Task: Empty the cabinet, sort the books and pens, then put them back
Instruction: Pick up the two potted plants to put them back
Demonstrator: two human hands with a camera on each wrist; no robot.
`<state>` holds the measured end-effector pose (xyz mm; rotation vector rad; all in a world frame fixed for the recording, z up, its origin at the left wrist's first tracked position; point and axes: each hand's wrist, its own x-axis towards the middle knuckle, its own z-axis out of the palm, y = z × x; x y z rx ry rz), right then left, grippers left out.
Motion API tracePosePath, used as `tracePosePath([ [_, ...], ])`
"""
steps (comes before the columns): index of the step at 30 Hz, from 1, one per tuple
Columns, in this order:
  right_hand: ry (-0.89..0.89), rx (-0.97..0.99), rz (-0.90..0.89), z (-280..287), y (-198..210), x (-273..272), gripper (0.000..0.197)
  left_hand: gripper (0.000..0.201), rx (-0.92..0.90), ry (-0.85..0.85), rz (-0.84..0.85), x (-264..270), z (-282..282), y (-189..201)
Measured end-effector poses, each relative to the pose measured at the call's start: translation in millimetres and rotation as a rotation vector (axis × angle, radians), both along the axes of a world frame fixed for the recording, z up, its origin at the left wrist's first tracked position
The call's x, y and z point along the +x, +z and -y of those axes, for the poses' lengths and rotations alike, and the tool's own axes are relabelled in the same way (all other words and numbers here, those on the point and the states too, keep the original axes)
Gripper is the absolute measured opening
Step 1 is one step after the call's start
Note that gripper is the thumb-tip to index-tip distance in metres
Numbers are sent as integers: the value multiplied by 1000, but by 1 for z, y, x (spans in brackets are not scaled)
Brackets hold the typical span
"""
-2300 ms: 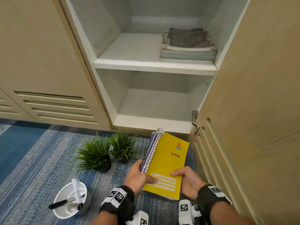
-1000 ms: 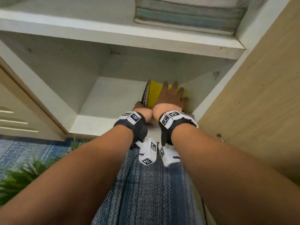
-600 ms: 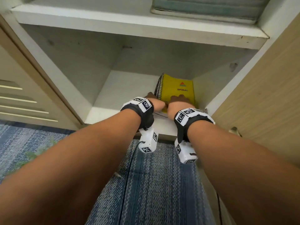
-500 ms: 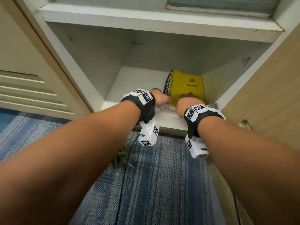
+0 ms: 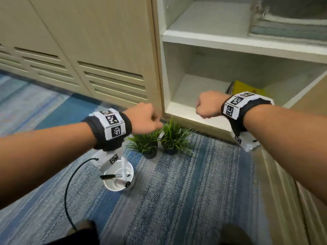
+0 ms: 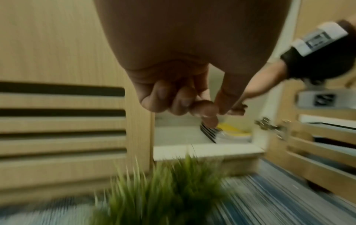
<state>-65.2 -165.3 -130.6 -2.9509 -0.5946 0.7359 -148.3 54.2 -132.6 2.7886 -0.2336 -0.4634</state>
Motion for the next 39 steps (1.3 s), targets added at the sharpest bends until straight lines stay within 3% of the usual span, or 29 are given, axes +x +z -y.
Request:
tracePosePath([
  [3, -26, -46, -597, -38, -30, -55, 14, 28, 89, -150, -358, -57, 6, -46],
  [4, 5, -79, -717, -48, -46, -71, 17, 28, 177, -190, -398, -69, 11, -66],
  [5, 60, -110, -726, -57, -65, -84, 20, 28, 266, -212, -405, -76, 16, -85],
  [7, 214, -131, -422, -72, -99, -101, 23, 29, 373, -191, -370, -76, 21, -115],
  [9, 319, -114, -96, -78, -125, -104, 38, 41, 417, -147, -300, -66, 20, -131],
  [11, 343, -107, 7, -80, -144, -99, 61, 57, 432, -50, -231, -55, 15, -141],
  [13, 310, -85, 47, -84, -154, -92, 73, 58, 435, 17, -164, -42, 9, -149],
  [16, 233, -91, 144, -93, -164, -81, 63, 45, 457, -25, -150, -22, 0, -153],
  [20, 221, -114, 247, -101, -177, -70, 38, 36, 512, -39, -158, -4, -2, -162],
  [30, 240, -144, 318, -102, -193, -51, 33, 29, 475, 2, -82, 13, -5, -184],
  [34, 207, -100, 308, -81, -175, -37, 41, 24, 418, 15, -39, 18, -11, -165],
  [39, 209, 17, 175, -40, -119, -15, 12, 11, 344, -16, -23, 23, -3, -116],
])
